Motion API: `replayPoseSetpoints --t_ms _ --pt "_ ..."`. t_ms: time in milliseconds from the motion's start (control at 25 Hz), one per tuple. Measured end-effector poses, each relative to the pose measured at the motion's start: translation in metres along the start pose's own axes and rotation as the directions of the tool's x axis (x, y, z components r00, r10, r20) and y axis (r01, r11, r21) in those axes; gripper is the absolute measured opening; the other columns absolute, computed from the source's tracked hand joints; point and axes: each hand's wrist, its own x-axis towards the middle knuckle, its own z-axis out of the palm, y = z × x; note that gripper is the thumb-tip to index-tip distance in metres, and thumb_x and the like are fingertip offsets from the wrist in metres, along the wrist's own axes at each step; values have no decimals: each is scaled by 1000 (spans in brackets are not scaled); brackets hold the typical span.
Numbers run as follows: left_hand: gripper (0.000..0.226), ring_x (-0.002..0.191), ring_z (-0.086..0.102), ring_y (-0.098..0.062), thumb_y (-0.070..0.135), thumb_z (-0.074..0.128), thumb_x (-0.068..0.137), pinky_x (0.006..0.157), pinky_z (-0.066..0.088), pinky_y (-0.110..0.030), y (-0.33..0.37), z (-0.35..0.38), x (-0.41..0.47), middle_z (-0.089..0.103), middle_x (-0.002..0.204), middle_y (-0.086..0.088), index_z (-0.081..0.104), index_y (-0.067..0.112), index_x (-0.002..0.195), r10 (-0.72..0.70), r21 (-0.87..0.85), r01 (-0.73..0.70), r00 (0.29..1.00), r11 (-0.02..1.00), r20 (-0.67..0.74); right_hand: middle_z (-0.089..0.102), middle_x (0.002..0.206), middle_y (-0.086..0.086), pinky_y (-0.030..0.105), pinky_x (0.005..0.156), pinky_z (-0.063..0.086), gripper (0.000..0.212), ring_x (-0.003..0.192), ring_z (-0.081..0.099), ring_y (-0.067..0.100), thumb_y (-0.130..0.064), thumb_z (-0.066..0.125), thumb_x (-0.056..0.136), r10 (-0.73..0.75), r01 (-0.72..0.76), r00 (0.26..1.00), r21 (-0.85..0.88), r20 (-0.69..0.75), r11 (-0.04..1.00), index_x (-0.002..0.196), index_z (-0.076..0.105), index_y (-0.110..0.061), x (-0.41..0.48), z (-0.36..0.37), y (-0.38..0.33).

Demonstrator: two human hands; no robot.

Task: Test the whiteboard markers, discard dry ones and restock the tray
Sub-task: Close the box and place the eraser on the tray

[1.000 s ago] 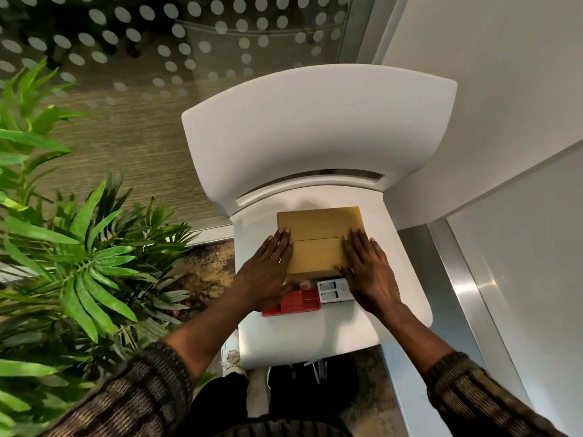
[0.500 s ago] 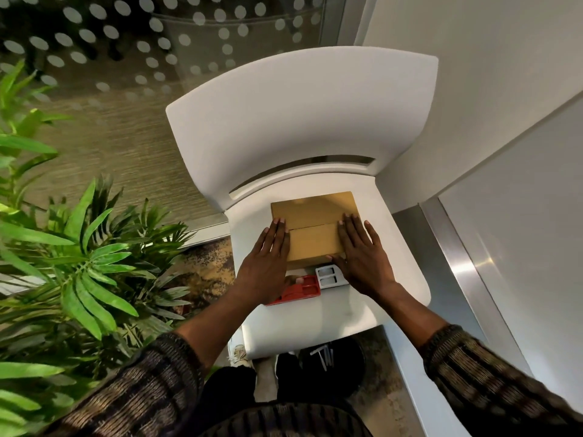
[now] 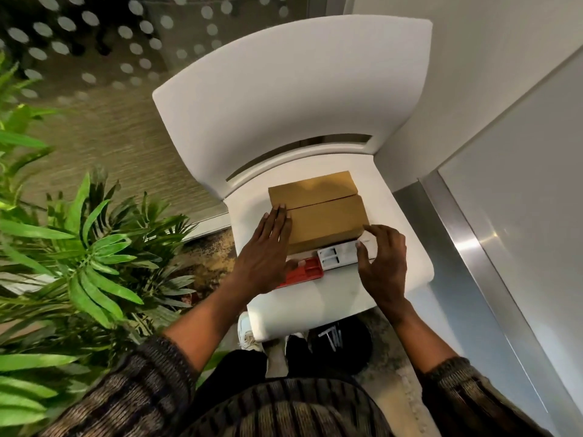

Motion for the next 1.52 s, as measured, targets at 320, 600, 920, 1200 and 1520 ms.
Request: replayPoseSetpoints --t_ms 320,600,920,1200,1520 --pt "87 166 1 -36 50 55 106 134 19 -52 44 41 -51 5 177 -23 19 -1 167 150 -40 -154 984 987 -93 55 144 17 51 100 57 63 130 53 37 -30 81 84 -59 104 955 -141 292 984 141 61 -13 -32 6 47" --pt "82 167 -8 -35 46 43 113 126 -13 -41 48 70 -54 -5 179 -20 2 2 170 8 29 -12 989 999 150 48 152 20 53 106 49 73 138 46 40 -44 76 83 -85 211 914 -284 398 935 146 55 -13 -19 14 45" --pt "74 124 57 -35 28 80 89 109 52 -46 37 80 -32 54 142 -16 44 3 149 35 48 -39 995 998 93 54 151 19 51 108 49 67 142 49 39 -45 79 82 -88 253 880 -303 468 919 131 58 -5 -17 15 52" --pt "61 108 59 -33 15 83 85 84 57 -44 33 76 -19 59 127 -15 55 4 139 26 111 -36 996 993 86 66 97 8 41 80 47 47 87 64 33 -47 83 81 -115 280 884 -316 454 907 100 60 -11 -17 5 56" --pt "56 113 63 -34 18 81 89 89 54 -46 28 68 -11 62 129 -13 54 9 138 24 31 -30 982 999 185 59 133 4 42 101 45 71 119 56 28 -57 70 90 106 144 827 -391 552 909 151 50 -26 -51 -12 39"
